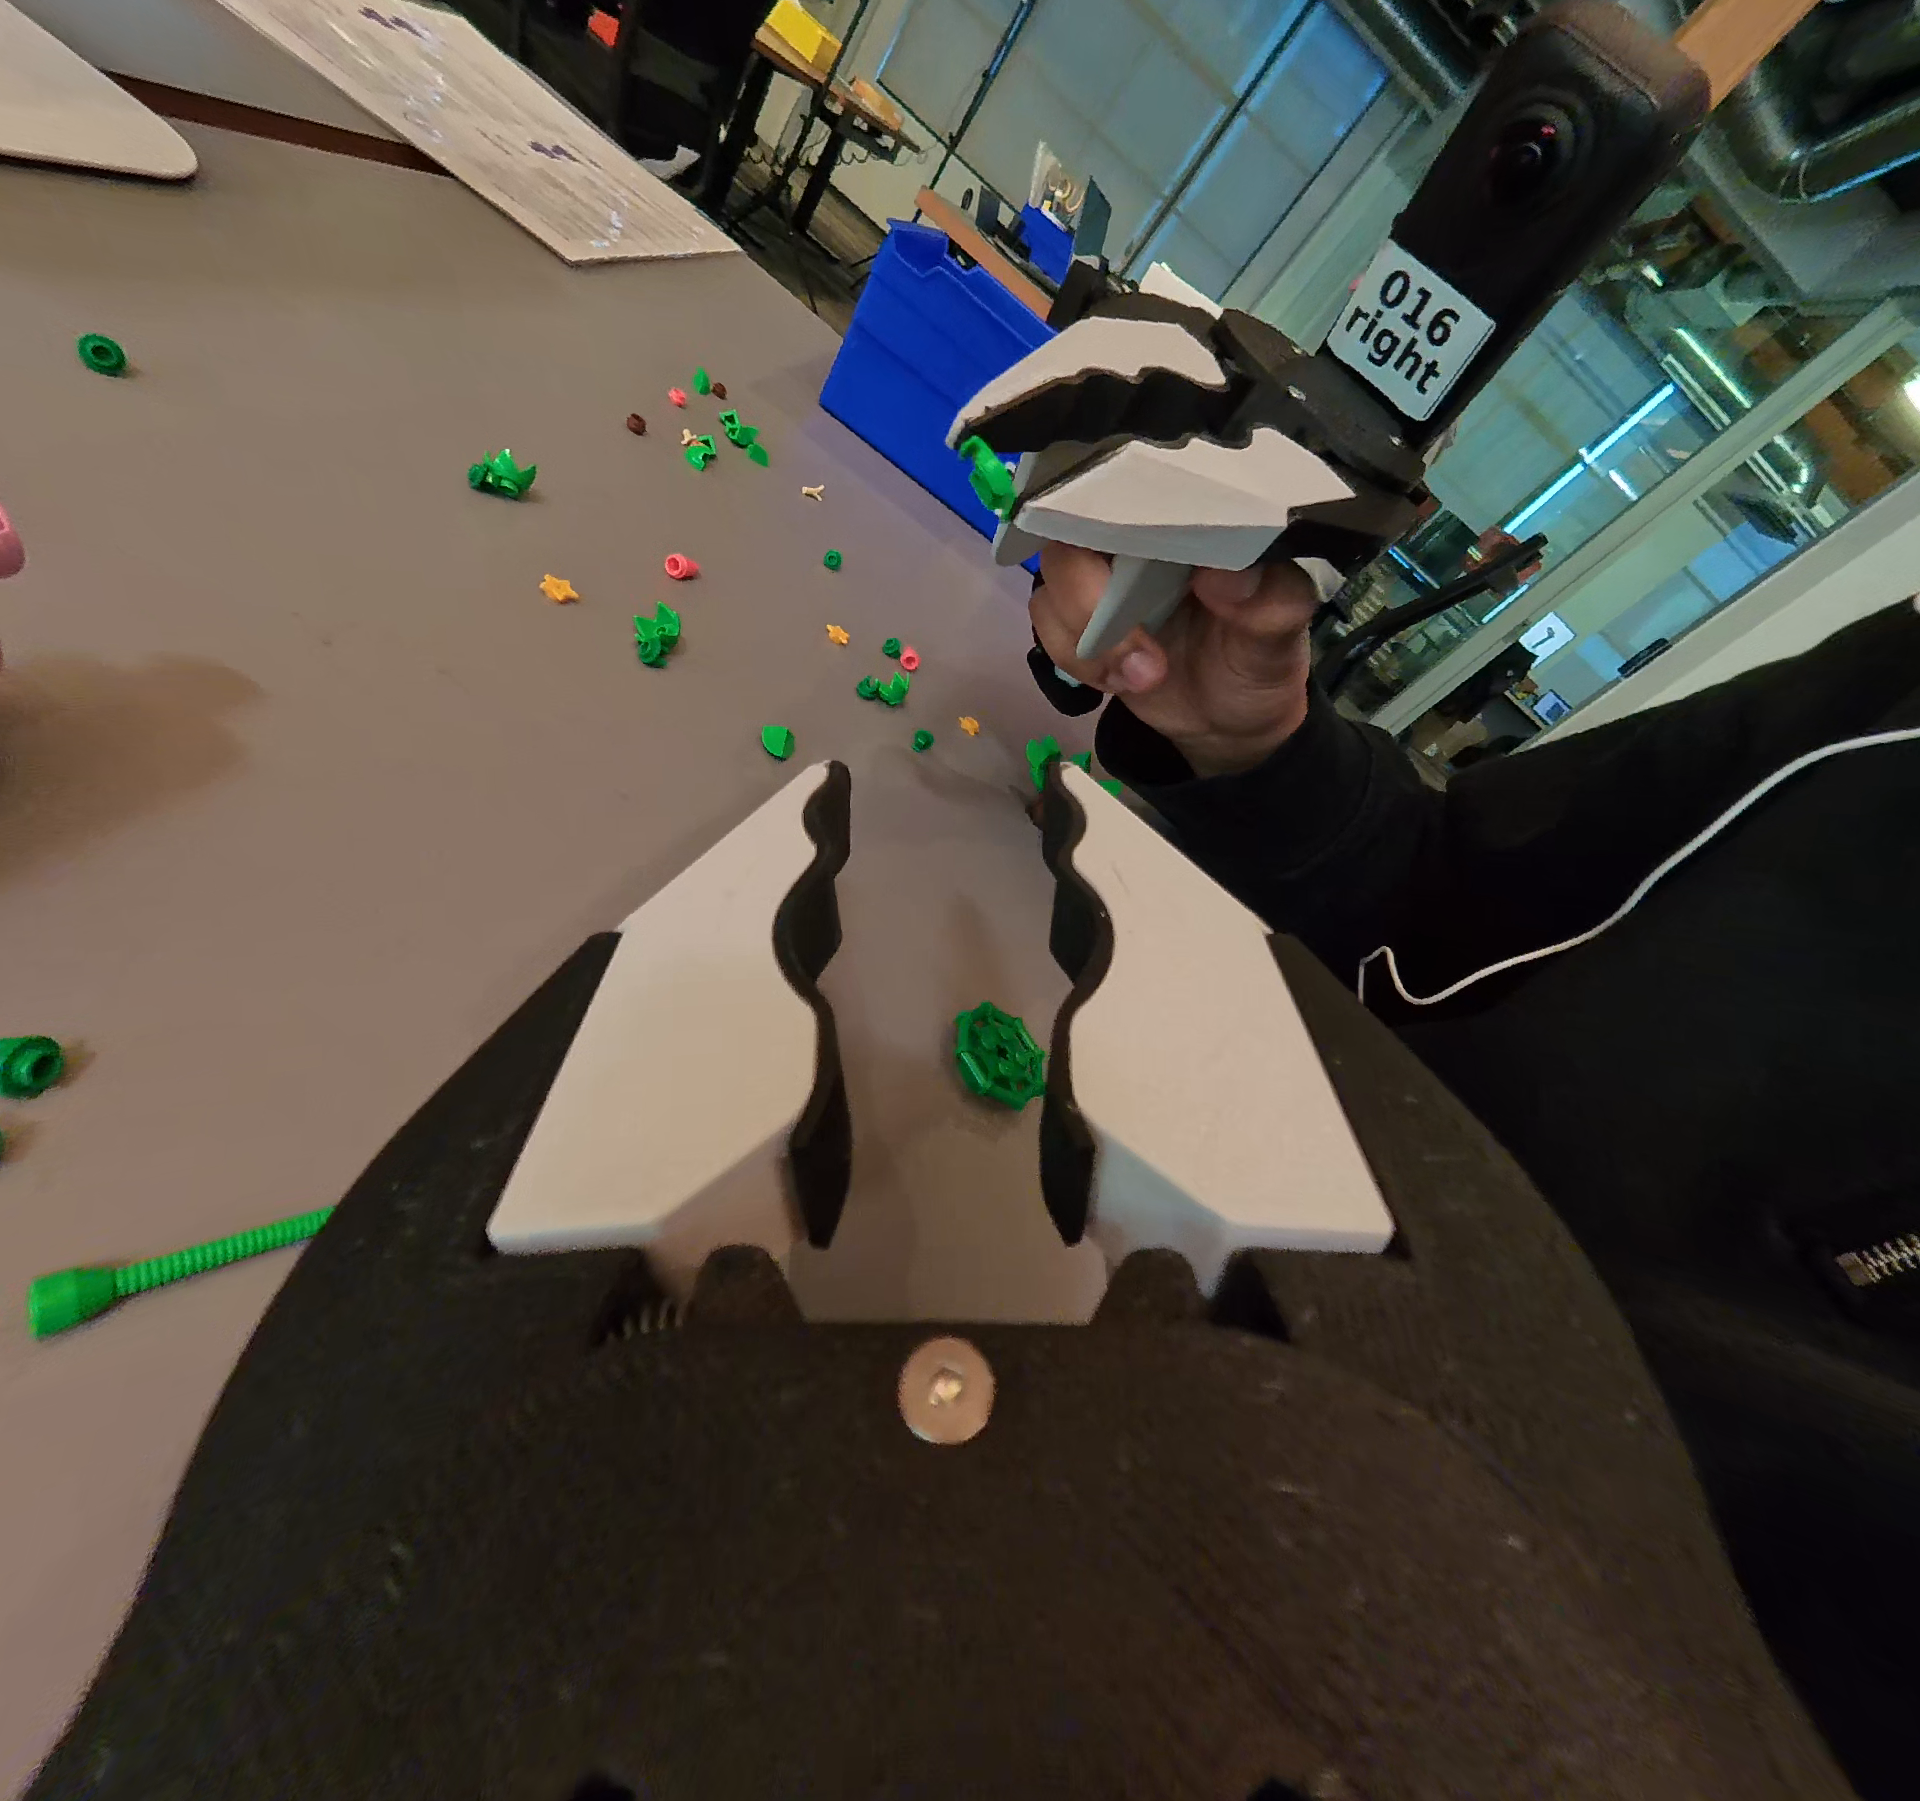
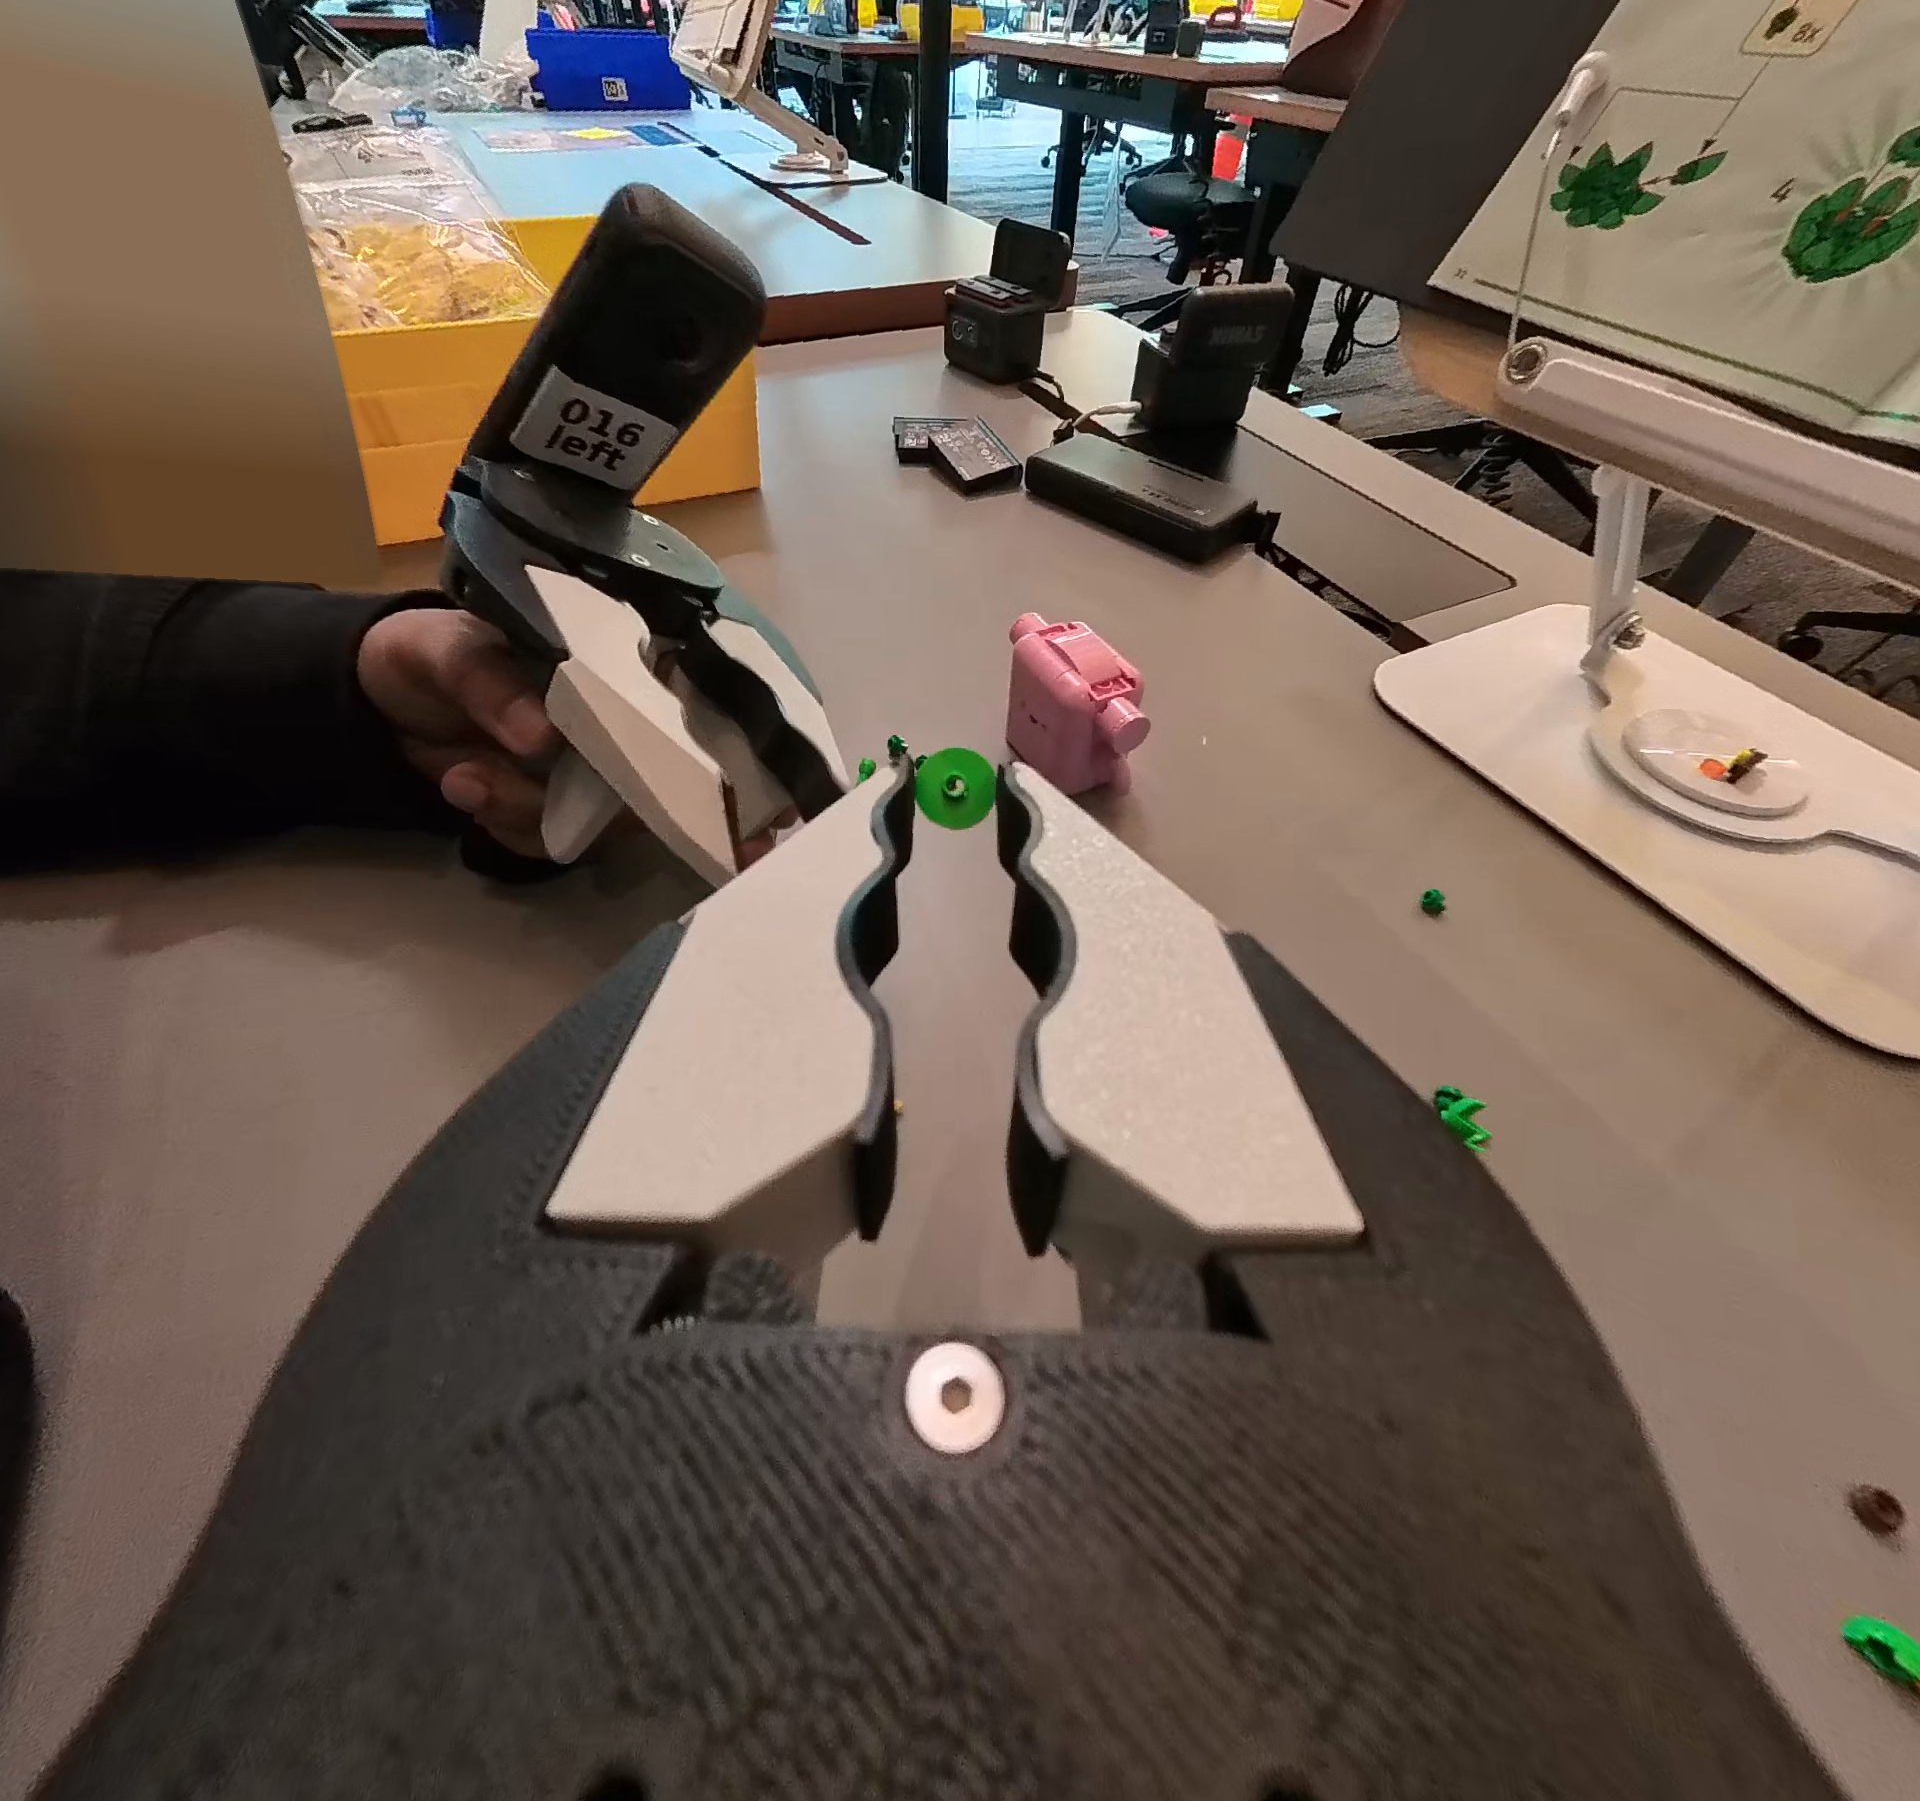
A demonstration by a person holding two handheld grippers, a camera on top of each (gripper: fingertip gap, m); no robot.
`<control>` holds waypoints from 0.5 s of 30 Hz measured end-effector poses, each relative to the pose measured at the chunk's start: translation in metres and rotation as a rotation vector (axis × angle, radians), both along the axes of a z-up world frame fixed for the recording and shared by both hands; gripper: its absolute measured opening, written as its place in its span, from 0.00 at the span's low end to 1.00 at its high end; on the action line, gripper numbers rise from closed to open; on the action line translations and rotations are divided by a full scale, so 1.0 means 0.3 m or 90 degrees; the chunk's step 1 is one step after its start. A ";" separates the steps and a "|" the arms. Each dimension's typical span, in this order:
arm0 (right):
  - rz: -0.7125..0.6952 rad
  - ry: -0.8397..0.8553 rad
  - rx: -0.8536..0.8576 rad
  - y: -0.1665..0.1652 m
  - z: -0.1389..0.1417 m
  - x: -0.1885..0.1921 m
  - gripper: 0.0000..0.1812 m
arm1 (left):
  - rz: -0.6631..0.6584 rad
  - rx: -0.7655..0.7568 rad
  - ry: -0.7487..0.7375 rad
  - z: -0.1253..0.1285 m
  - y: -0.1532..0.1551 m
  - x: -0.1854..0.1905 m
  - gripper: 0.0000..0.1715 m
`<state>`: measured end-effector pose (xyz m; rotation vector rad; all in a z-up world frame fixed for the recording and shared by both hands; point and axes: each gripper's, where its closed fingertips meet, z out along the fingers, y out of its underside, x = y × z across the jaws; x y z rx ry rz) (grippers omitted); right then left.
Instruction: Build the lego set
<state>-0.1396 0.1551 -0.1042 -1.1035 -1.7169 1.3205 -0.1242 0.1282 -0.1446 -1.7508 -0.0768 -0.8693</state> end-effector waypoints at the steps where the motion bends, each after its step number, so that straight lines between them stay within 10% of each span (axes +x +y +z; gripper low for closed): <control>1: -0.001 0.001 0.001 0.001 0.001 0.001 0.07 | -0.004 -0.006 -0.003 -0.004 0.000 0.003 0.19; 15: -0.002 0.009 0.014 -0.003 0.010 0.006 0.07 | -0.114 -0.105 0.124 -0.100 -0.035 0.138 0.45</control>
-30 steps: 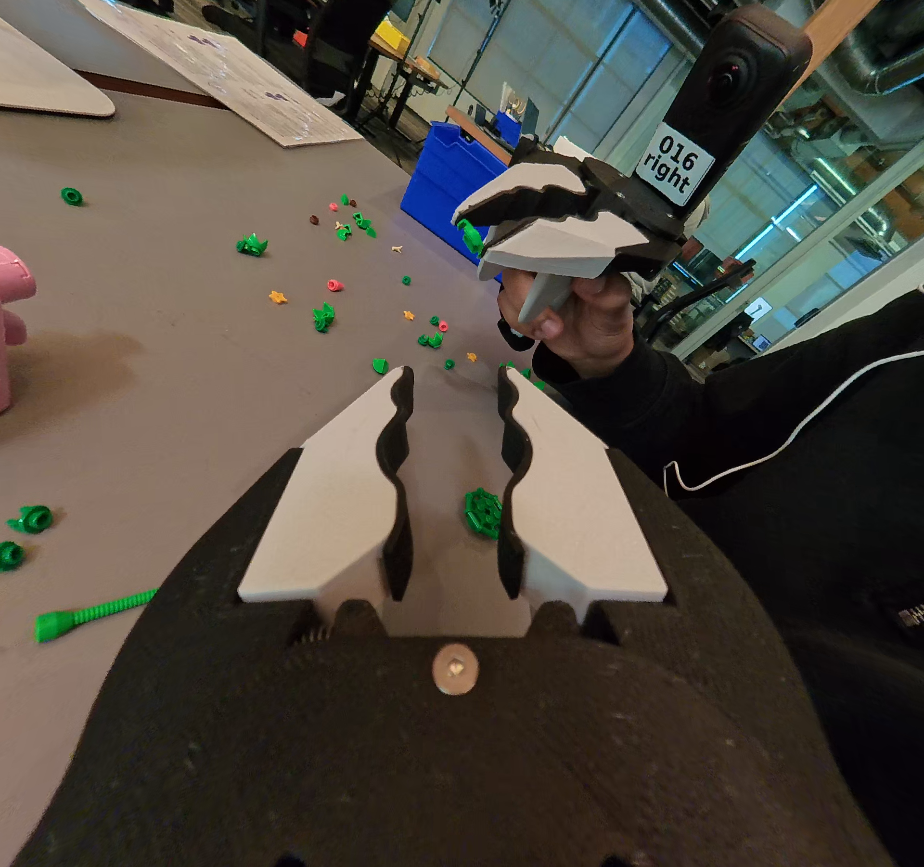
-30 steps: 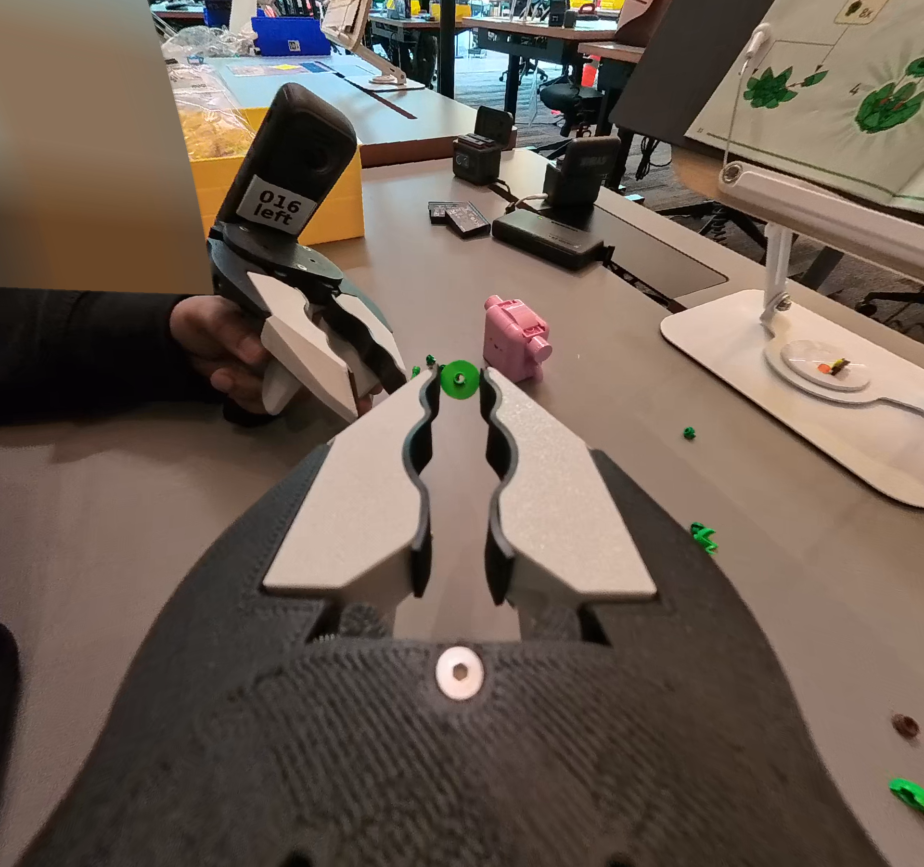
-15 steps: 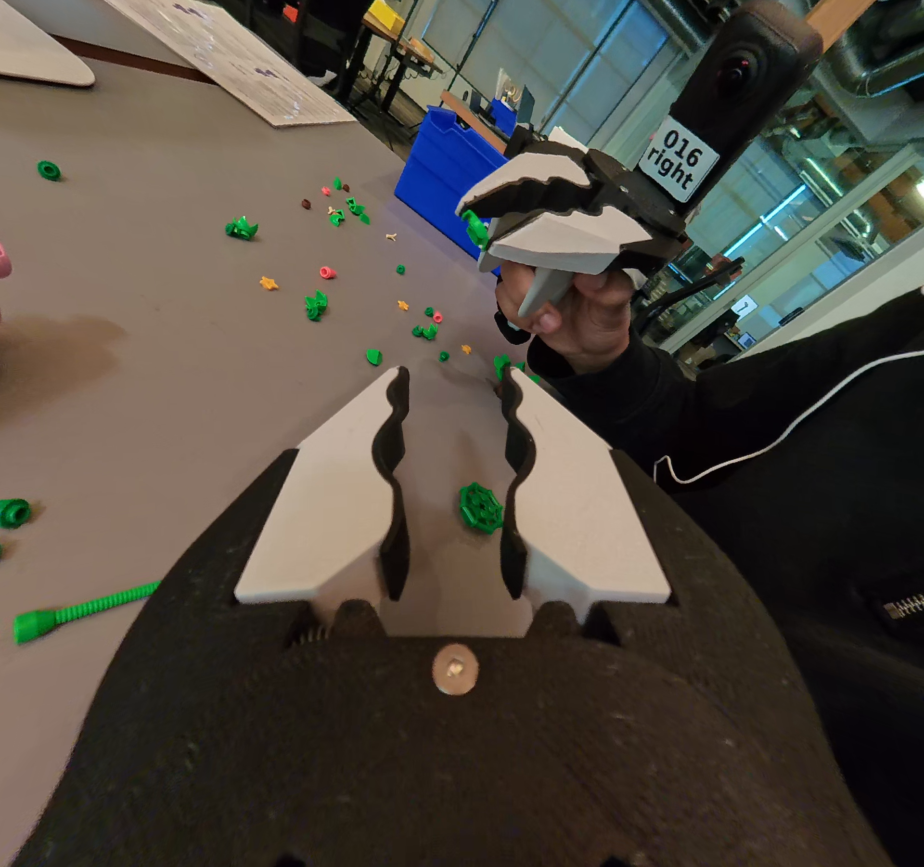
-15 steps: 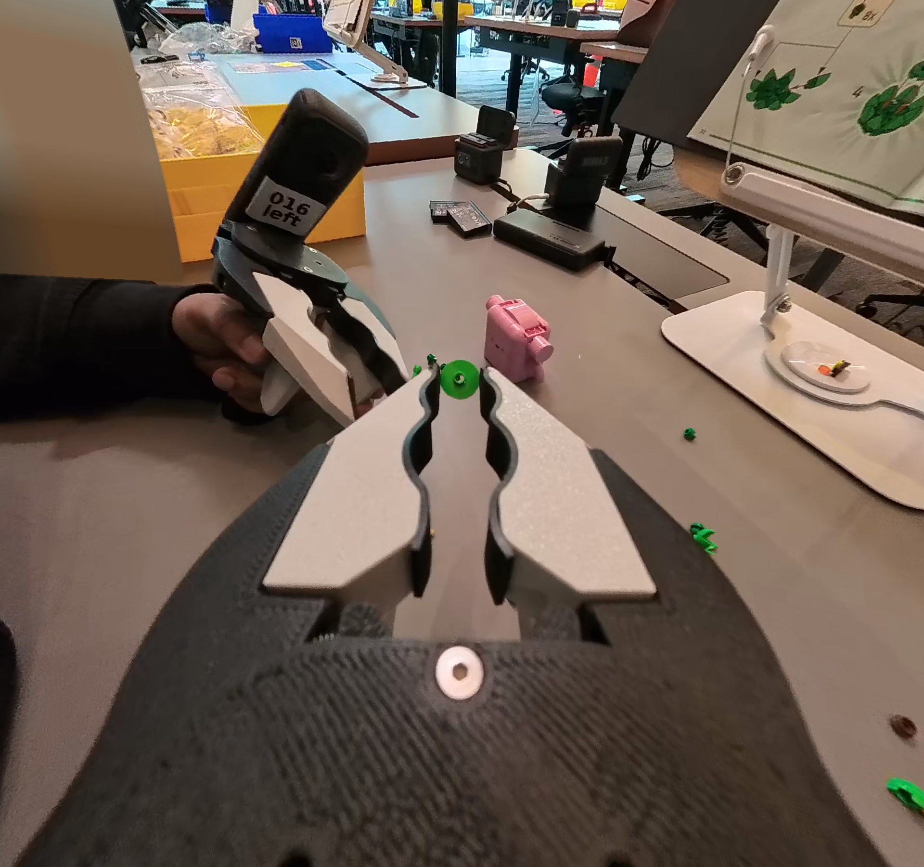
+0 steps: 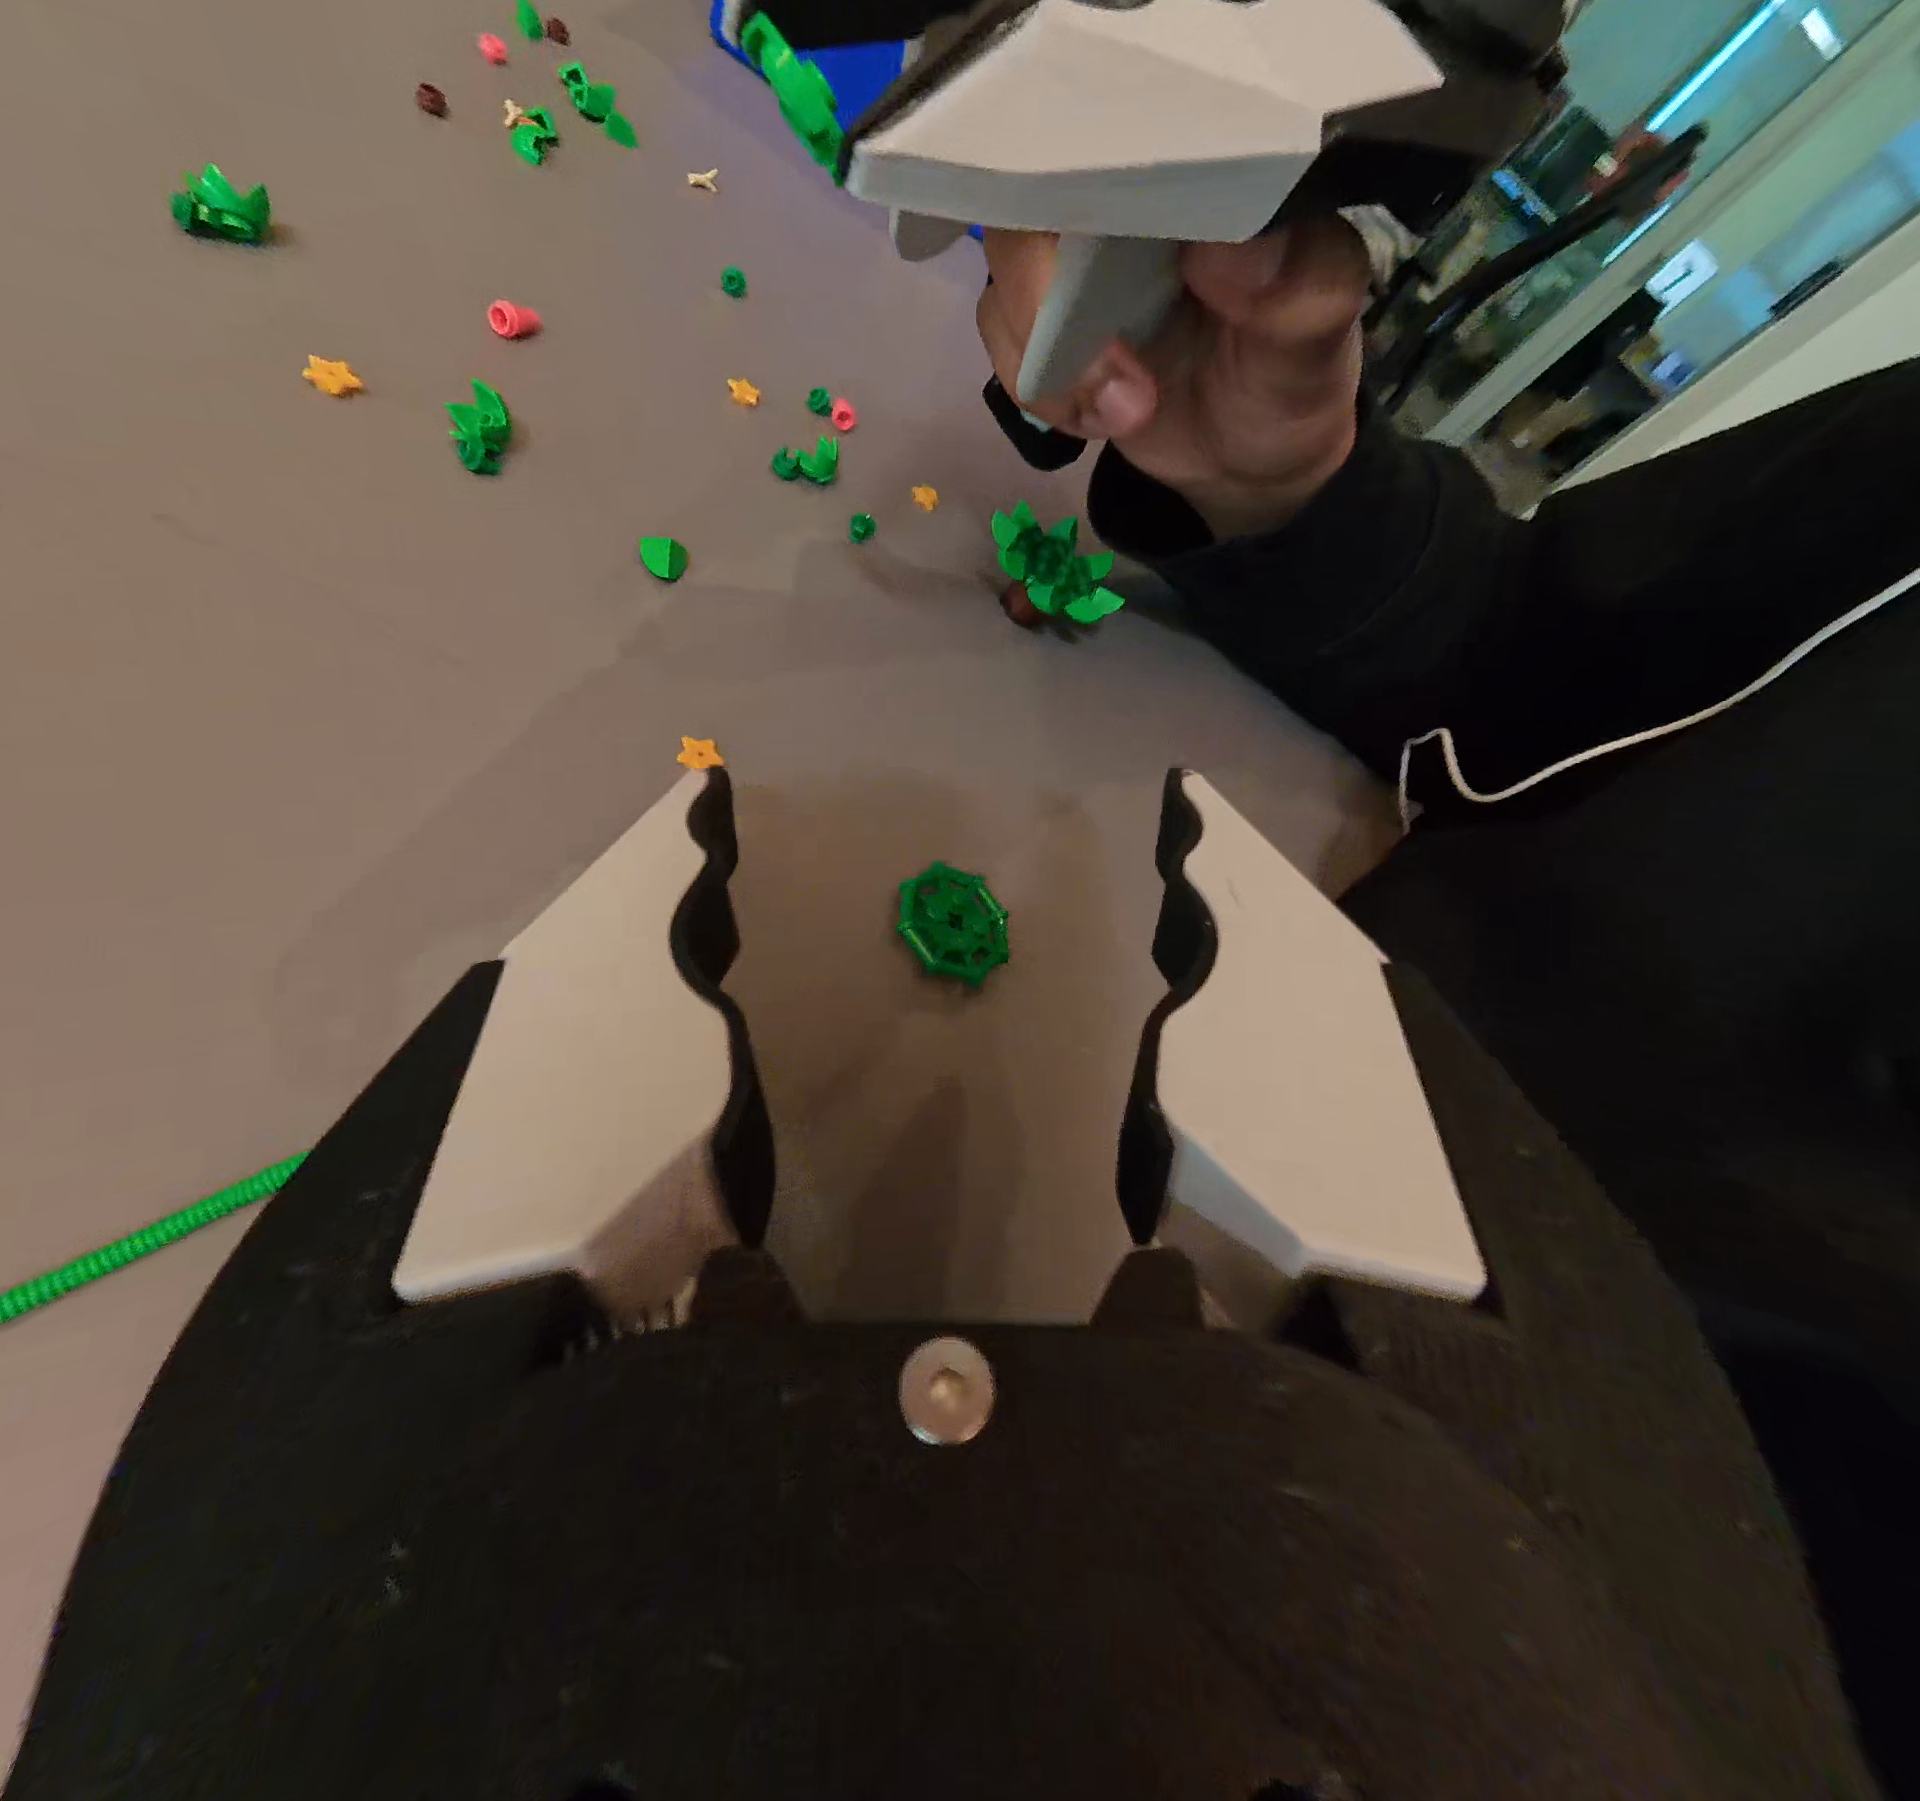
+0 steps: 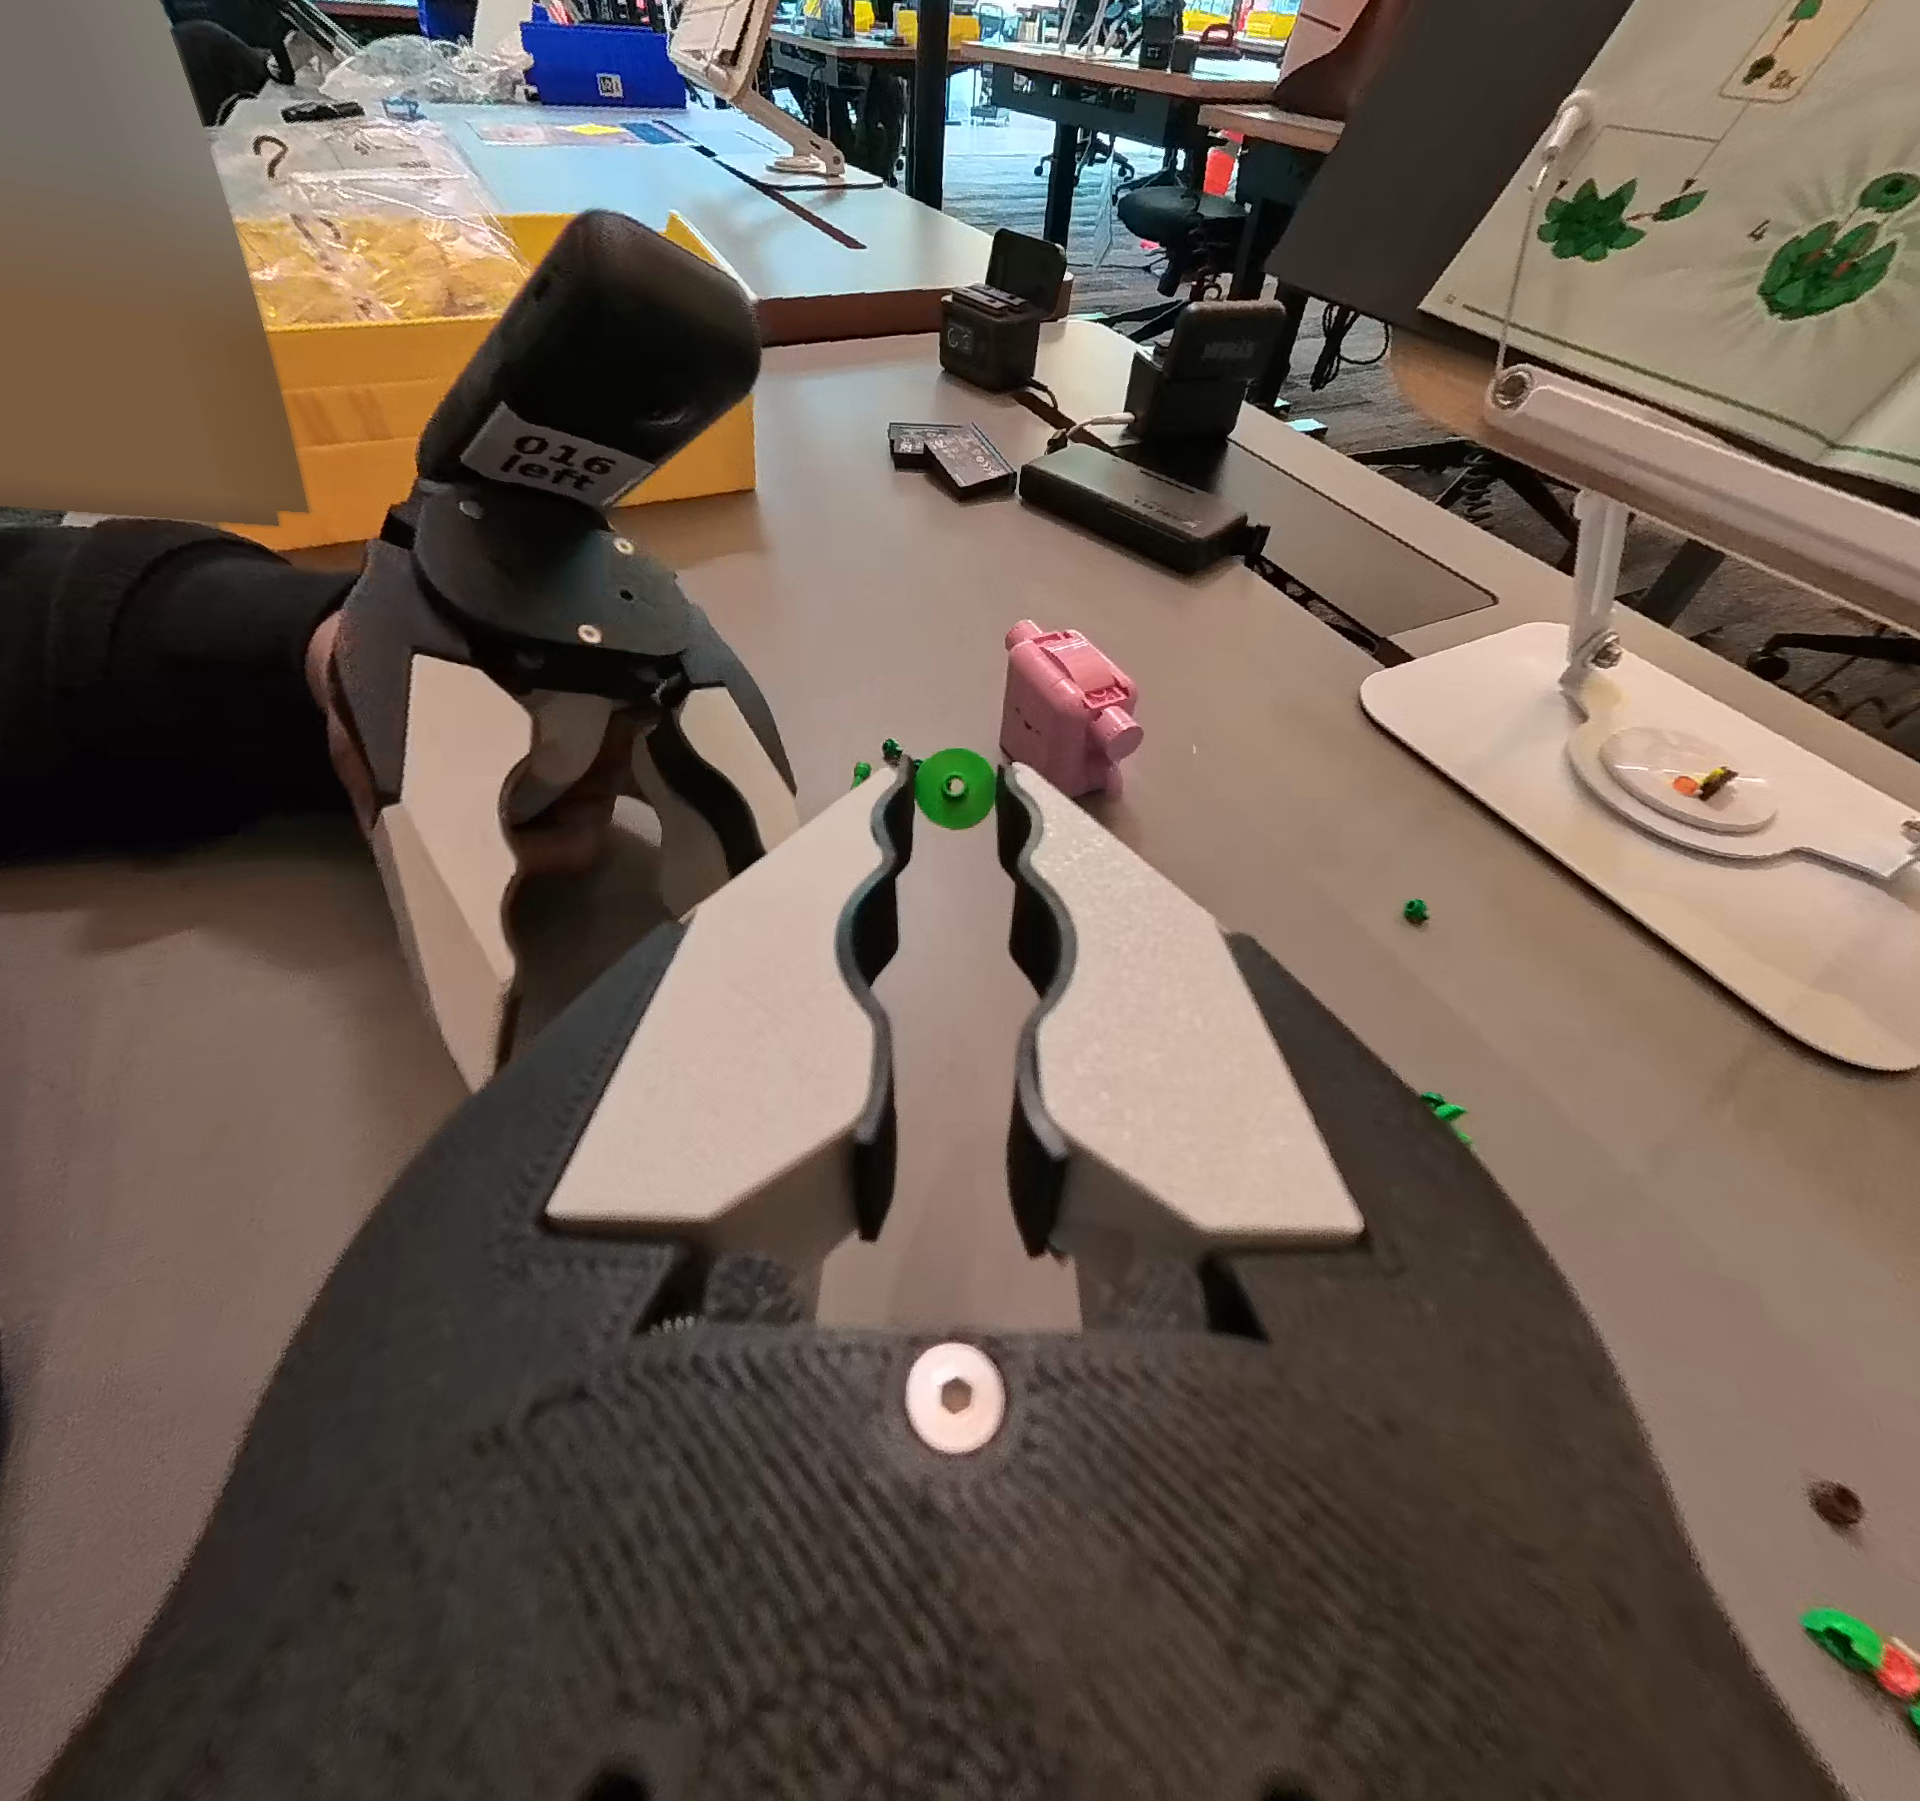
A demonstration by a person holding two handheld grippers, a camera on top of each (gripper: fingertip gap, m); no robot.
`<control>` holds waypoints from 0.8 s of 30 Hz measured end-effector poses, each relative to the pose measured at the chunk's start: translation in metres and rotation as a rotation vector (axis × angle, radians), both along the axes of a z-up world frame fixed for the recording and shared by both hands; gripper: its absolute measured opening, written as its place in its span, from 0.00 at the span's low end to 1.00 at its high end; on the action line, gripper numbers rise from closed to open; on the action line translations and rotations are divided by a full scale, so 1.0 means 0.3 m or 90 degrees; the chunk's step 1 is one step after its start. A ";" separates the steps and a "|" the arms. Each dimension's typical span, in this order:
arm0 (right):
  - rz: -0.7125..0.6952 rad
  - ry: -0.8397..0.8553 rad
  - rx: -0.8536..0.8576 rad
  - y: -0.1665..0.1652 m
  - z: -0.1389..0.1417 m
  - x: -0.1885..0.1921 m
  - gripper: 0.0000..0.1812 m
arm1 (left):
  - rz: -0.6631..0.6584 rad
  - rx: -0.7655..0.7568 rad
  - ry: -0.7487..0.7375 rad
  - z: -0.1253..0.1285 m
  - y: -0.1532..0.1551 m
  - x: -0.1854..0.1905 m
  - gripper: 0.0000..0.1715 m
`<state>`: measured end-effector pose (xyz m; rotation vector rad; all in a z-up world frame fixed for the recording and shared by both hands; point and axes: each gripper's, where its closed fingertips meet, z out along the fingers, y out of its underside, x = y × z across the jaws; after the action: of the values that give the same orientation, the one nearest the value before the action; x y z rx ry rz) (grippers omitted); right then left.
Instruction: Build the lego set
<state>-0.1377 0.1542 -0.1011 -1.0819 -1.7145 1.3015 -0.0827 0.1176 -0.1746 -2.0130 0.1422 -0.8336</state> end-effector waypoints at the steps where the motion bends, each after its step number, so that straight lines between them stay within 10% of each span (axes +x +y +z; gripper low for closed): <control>1: 0.000 0.001 0.002 0.000 0.000 0.000 0.07 | 0.002 0.000 0.013 -0.004 0.000 -0.001 0.47; 24: -0.006 0.012 0.024 0.000 0.015 0.010 0.08 | -0.121 -0.053 0.113 -0.068 -0.109 0.070 0.47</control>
<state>-0.1348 0.1544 -0.0966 -1.0517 -1.7102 1.2646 -0.0618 0.0850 -0.1951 -2.1758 0.4109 -0.7871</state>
